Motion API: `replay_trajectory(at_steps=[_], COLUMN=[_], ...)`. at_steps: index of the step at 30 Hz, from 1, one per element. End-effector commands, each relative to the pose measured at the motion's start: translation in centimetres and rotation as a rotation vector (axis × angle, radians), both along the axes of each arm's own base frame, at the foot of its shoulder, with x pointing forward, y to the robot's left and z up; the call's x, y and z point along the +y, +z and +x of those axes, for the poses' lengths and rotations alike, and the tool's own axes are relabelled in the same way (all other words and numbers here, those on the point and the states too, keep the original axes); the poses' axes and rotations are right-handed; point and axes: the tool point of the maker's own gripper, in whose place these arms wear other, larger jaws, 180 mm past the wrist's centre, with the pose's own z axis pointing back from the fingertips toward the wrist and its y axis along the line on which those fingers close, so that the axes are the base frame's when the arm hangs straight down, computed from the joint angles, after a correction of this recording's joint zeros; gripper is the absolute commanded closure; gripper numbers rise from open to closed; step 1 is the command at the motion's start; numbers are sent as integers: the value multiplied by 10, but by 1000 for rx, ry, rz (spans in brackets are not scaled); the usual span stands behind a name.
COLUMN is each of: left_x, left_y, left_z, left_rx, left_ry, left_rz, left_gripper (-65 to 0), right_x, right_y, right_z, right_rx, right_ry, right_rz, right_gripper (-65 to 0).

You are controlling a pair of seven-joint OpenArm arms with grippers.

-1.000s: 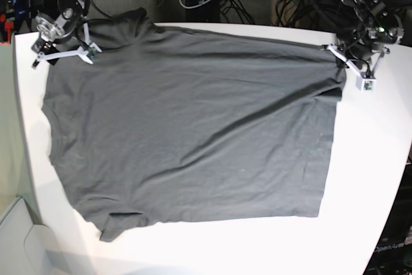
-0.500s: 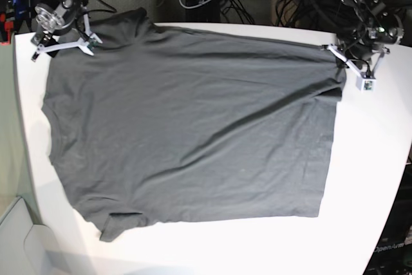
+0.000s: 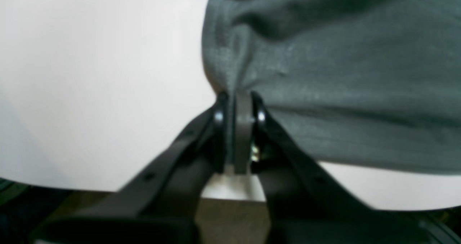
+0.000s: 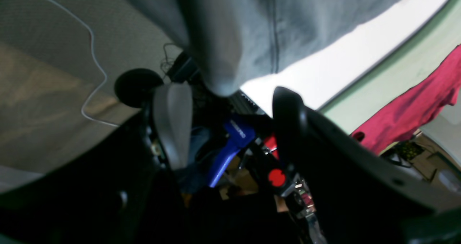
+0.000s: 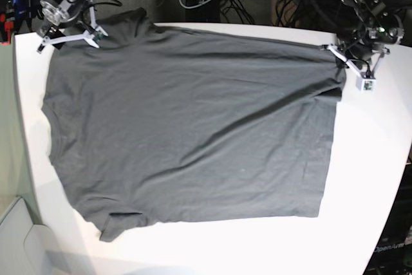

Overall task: Layout the t-shirt on the table in an organized manner, then fold the t-shirt properly
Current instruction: 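Grasp the shirt corner with the right gripper and pull it outward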

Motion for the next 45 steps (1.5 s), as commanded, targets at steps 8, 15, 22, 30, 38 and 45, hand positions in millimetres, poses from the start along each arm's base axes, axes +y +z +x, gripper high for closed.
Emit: replay_trajectory(at_steps=[8, 15, 22, 30, 38, 45], left_x=[5, 5, 5, 6, 11, 16], left_y=[-2, -2, -2, -1, 14, 32], left_z=[-6, -6, -6, -6, 2, 4], left_rx=[41, 39, 41, 38, 2, 22], left_ry=[0, 0, 0, 1, 1, -6], left_rz=[23, 23, 23, 27, 59, 111], left_gripper=[-13, -13, -13, -13, -12, -12], right_x=[1, 1, 2, 1, 11, 10], right_y=[-7, -7, -8, -6, 17, 35], right_z=[7, 11, 11, 13, 39, 67], right_rx=[-3, -11, -11, -16, -107, -178], right_ry=[-20, -20, -19, -15, 36, 68], right_rz=[9, 12, 14, 11, 11, -13], right_gripper=[-362, -335, -85, 0, 0, 0])
